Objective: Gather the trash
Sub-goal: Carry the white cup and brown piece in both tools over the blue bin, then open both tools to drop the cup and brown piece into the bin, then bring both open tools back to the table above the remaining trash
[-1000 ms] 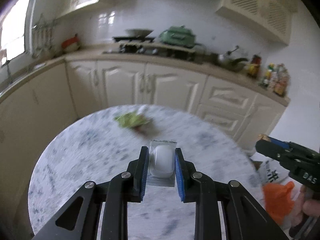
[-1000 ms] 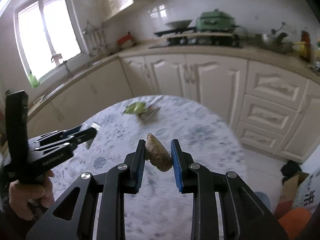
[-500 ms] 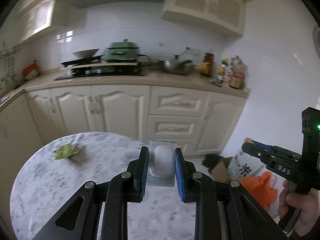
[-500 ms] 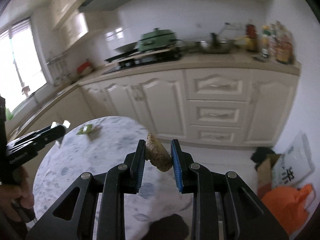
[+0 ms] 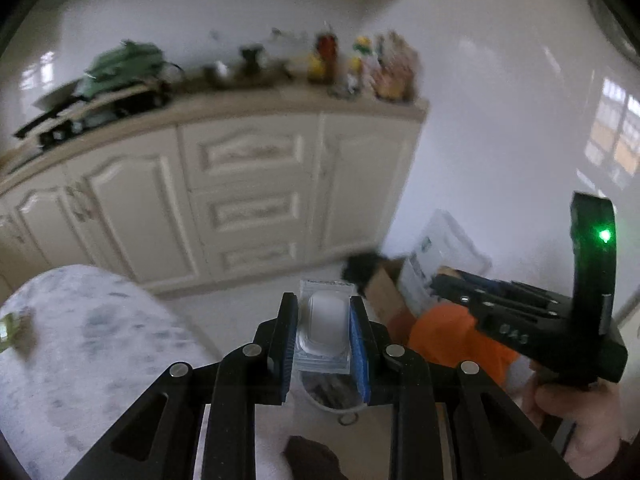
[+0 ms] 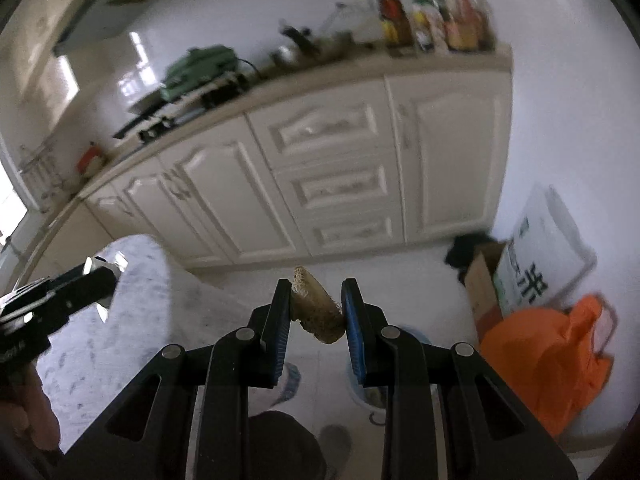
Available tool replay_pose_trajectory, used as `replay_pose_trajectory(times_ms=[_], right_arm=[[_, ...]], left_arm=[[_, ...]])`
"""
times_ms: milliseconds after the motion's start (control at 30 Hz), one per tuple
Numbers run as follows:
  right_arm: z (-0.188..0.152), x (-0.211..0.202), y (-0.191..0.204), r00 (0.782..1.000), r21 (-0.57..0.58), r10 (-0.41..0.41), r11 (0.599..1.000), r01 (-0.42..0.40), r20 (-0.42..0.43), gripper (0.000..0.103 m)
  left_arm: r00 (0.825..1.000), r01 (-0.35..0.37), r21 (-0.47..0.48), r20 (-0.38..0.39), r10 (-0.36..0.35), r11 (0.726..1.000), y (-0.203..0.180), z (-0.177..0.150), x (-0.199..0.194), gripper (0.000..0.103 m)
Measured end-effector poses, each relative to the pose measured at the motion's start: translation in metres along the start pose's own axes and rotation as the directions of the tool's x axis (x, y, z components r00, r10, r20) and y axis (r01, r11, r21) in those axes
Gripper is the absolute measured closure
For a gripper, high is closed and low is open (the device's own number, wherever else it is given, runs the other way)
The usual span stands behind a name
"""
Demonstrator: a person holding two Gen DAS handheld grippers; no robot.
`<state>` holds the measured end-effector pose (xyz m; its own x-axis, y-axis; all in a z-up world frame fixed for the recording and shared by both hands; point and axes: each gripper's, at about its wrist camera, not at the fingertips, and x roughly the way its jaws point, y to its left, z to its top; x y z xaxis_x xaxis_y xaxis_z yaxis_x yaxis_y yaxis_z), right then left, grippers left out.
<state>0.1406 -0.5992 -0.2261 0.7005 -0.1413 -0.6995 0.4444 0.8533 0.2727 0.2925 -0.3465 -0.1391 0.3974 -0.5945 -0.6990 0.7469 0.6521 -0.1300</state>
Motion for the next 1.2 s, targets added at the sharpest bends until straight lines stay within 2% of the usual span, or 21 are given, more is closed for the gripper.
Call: replay_pose_trajectory(times_ms=[133, 300, 433, 500, 533, 567, 600, 633, 667, 733, 800, 1067, 1133, 1200], right_arm=[[-0.007, 0.033, -0.024, 0.998, 0.044, -0.009, 0.999, 0.012, -0.062, 0.077], [-0.009, 0.073, -0.051, 0.992, 0.085, -0.016, 0.996, 0.027, -0.129, 0.077], [-0.008, 0.095, -0.068, 0.987, 0.116, -0.019, 0.993, 0.037, -0.160, 0.075], [-0.008, 0.106, -0.080, 0.983, 0.139, -0.034, 0.989, 0.060, -0.178, 0.064], [-0.009, 0.111, -0.087, 0.982, 0.155, -0.045, 0.985, 0.074, -0.186, 0.043], [-0.009, 0.113, -0.093, 0.981, 0.170, -0.055, 0.982, 0.087, -0.185, 0.029], [-0.010, 0.114, -0.098, 0.981, 0.186, -0.054, 0.979, 0.089, -0.184, 0.025], [-0.011, 0.114, -0.102, 0.982, 0.199, -0.047, 0.976, 0.084, -0.184, 0.019], [-0.012, 0.113, -0.104, 0.982, 0.209, -0.045, 0.974, 0.084, -0.183, 0.012], [-0.014, 0.109, -0.108, 0.983, 0.215, -0.062, 0.972, 0.100, -0.175, 0.000], [-0.015, 0.108, -0.108, 0.981, 0.215, -0.073, 0.970, 0.112, -0.180, 0.000], [-0.012, 0.082, -0.092, 0.985, 0.214, -0.087, 0.970, 0.117, -0.146, 0.000], [-0.010, 0.075, -0.086, 0.987, 0.205, -0.085, 0.972, 0.112, -0.135, 0.000], [-0.006, 0.064, -0.076, 0.989, 0.194, -0.084, 0.975, 0.106, -0.119, 0.000]], left_arm=[[0.994, 0.030, 0.017, -0.101, -0.029, 0.999, -0.013, 0.012, 0.060, 0.082], [0.974, 0.052, 0.021, -0.222, -0.047, 0.998, -0.024, 0.034, 0.136, 0.082], [0.960, 0.044, 0.030, -0.277, -0.034, 0.999, -0.033, 0.061, 0.187, 0.081], [0.948, 0.042, 0.039, -0.318, -0.027, 0.998, -0.036, 0.069, 0.209, 0.070], [0.944, 0.035, 0.044, -0.329, -0.018, 0.998, -0.044, 0.074, 0.223, 0.059], [0.946, 0.017, 0.046, -0.325, -0.001, 0.999, -0.044, 0.078, 0.230, 0.049], [0.947, 0.003, 0.052, -0.321, 0.013, 0.999, -0.047, 0.079, 0.237, 0.042], [0.948, -0.012, 0.054, -0.316, 0.028, 0.998, -0.047, 0.082, 0.240, 0.027], [0.951, -0.029, 0.054, -0.305, 0.044, 0.998, -0.048, 0.085, 0.241, 0.017], [0.958, -0.039, 0.060, -0.281, 0.055, 0.997, -0.049, 0.085, 0.240, 0.007], [0.962, -0.060, 0.066, -0.264, 0.075, 0.996, -0.051, 0.089, 0.239, 0.003], [0.979, -0.079, 0.048, -0.184, 0.087, 0.996, -0.053, 0.085, 0.206, 0.003], [0.984, -0.075, 0.042, -0.160, 0.080, 0.996, -0.046, 0.060, 0.164, 0.003], [0.988, -0.077, 0.042, -0.131, 0.081, 0.996, -0.045, 0.054, 0.144, 0.003]])
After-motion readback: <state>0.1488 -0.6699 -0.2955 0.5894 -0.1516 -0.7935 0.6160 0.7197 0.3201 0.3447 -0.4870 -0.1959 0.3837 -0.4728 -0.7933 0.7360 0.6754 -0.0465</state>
